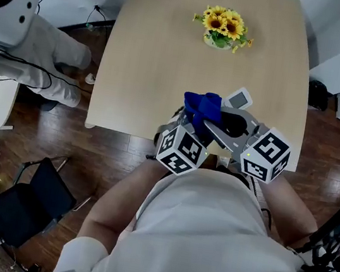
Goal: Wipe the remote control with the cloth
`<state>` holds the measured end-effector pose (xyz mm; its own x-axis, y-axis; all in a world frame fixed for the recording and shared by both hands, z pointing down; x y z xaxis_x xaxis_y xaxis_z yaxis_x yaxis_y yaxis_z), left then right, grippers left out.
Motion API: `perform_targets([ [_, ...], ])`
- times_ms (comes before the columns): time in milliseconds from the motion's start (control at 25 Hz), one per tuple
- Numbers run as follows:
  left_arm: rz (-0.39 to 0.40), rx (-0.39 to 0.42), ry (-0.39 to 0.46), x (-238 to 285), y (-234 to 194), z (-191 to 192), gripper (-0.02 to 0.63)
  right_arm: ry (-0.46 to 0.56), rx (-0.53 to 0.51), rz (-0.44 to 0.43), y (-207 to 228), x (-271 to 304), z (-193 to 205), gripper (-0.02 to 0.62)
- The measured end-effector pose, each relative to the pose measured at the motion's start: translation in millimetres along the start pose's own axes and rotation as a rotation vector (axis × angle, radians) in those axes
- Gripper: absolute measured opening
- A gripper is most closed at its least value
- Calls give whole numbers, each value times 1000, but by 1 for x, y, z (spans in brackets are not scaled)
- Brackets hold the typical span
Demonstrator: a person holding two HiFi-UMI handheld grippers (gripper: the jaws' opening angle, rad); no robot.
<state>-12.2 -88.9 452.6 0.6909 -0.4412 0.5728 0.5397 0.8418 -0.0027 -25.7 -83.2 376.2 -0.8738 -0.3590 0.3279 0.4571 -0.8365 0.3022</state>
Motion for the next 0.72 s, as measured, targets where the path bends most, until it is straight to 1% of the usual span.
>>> perform_targets([
  [80, 8, 16, 6, -10, -4, 3, 268, -13, -10, 22, -3, 11, 3, 94],
  [160, 14, 27, 14, -18, -8, 7, 268, -18, -27, 62, 0, 18, 4, 94],
  [280, 28, 44, 24, -27, -15, 12, 268, -22, -63, 148, 14, 21, 3, 94],
  [360, 34, 53, 28, -32, -17, 17, 268, -15, -67, 202, 23, 20, 2, 94],
  [520, 56, 70, 34, -39, -14, 22, 268, 1, -77, 312, 45, 7, 0, 94],
  [720, 77, 90, 40, -41, -12, 20, 268, 13, -80, 449, 82, -24, -6, 94],
])
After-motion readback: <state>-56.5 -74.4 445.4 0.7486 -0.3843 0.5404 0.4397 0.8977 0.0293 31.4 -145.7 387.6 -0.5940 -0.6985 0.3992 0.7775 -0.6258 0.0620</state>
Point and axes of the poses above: the fingertips, and each gripper's own axes: x forward along the fingers, y to its right, z out of its underside, the point moved 2 cm from there along -x, backward along the fingers, and after that the axes turned 10 degrees about z, right-handed, at the moved point
